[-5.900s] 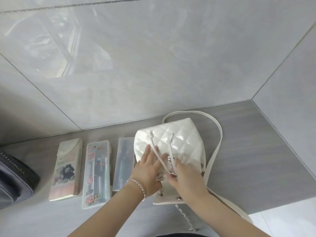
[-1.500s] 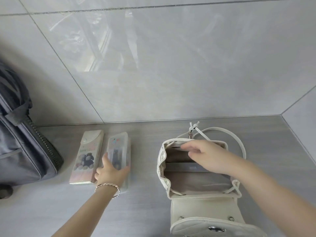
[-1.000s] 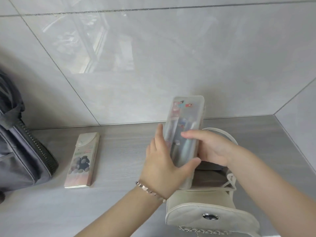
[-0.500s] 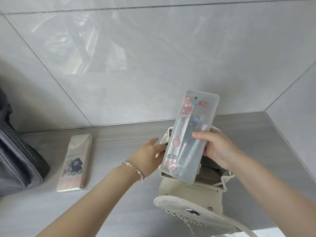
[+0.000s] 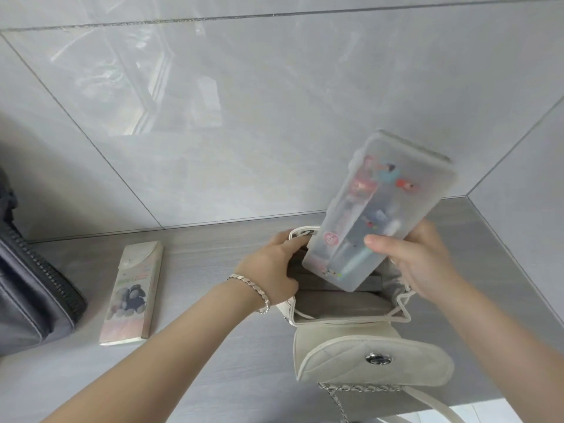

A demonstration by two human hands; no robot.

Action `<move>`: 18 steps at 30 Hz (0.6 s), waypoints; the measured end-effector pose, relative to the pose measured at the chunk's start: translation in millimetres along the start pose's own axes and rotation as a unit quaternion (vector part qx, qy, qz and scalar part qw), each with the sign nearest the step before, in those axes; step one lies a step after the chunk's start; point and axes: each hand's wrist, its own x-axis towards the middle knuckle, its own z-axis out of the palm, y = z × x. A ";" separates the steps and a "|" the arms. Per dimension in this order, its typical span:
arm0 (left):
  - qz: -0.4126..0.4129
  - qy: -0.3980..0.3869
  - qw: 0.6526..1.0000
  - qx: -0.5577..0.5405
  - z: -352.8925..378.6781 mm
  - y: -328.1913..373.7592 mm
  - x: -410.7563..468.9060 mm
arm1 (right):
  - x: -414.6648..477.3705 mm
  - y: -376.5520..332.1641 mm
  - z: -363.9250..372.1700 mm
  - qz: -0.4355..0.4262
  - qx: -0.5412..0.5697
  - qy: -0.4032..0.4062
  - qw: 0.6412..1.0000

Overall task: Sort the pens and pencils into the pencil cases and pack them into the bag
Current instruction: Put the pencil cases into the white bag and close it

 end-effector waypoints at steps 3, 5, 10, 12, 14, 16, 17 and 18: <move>-0.019 0.007 0.999 0.027 2.7 -1.6 -1.0 | -13.5 -1.1 -1.3 -0.029 -0.085 -0.016 0.996; -0.020 0.008 0.999 0.028 7.5 -6.5 0.4 | -21.9 2.4 2.2 -0.017 -0.137 -0.051 0.989; 0.014 -0.010 1.000 0.019 10.3 -10.1 -2.6 | -31.6 19.3 13.4 -0.064 -0.268 -0.155 0.949; 0.012 -0.004 0.999 0.036 9.8 -9.4 -5.9 | -28.8 35.3 10.1 -0.128 -0.357 -0.152 0.913; 0.012 -0.006 0.999 0.035 9.2 -13.4 -8.5 | -25.7 42.3 6.3 -0.145 -0.430 -0.150 0.879; 0.006 -0.004 0.999 0.034 10.4 -18.1 -9.8 | -24.9 43.2 3.7 -0.133 -0.477 -0.135 0.858; 0.002 -0.003 0.999 0.033 11.0 -19.2 -10.3 | -24.7 43.9 3.3 -0.131 -0.504 -0.122 0.845; 0.002 -0.001 1.000 0.029 10.6 -18.9 -11.3 | -24.5 45.2 2.9 -0.133 -0.532 -0.107 0.830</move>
